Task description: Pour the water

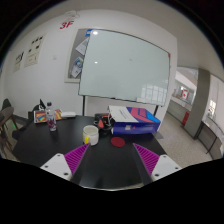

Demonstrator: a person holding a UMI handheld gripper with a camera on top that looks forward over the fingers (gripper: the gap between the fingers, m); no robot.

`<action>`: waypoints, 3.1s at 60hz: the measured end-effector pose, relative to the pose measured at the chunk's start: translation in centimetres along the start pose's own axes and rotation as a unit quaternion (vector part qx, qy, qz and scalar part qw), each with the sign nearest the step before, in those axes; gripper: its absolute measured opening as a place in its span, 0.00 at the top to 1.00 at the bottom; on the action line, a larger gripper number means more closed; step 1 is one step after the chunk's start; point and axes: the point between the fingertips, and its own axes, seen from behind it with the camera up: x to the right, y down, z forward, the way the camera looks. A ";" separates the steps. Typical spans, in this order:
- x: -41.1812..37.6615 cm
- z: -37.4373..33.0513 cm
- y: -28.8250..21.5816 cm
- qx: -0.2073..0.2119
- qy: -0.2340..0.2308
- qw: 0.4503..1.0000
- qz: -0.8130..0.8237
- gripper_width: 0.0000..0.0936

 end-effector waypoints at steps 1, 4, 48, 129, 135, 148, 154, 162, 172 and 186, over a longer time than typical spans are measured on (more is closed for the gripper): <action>0.0 0.0 0.0 0.000 0.000 1.000 -0.002 0.09; -0.1 0.3 0.4 -0.004 0.001 1.000 -0.006 0.09; -36.3 15.9 1.5 -0.013 -0.131 0.991 0.041 0.10; -22.5 22.3 -16.3 0.058 -0.362 0.474 0.800 0.58; -21.2 21.6 -13.7 0.045 -0.350 0.400 0.846 0.58; -20.6 24.2 -14.4 0.021 -0.363 0.393 0.845 0.58; -20.8 22.2 -16.2 0.014 -0.376 0.485 0.789 0.58; -18.3 20.2 -20.0 0.064 -0.366 0.699 0.610 0.58; -8.8 21.7 -22.1 0.152 -0.236 0.898 0.339 0.58; 1.1 28.6 -11.4 0.096 -0.087 0.988 0.079 0.58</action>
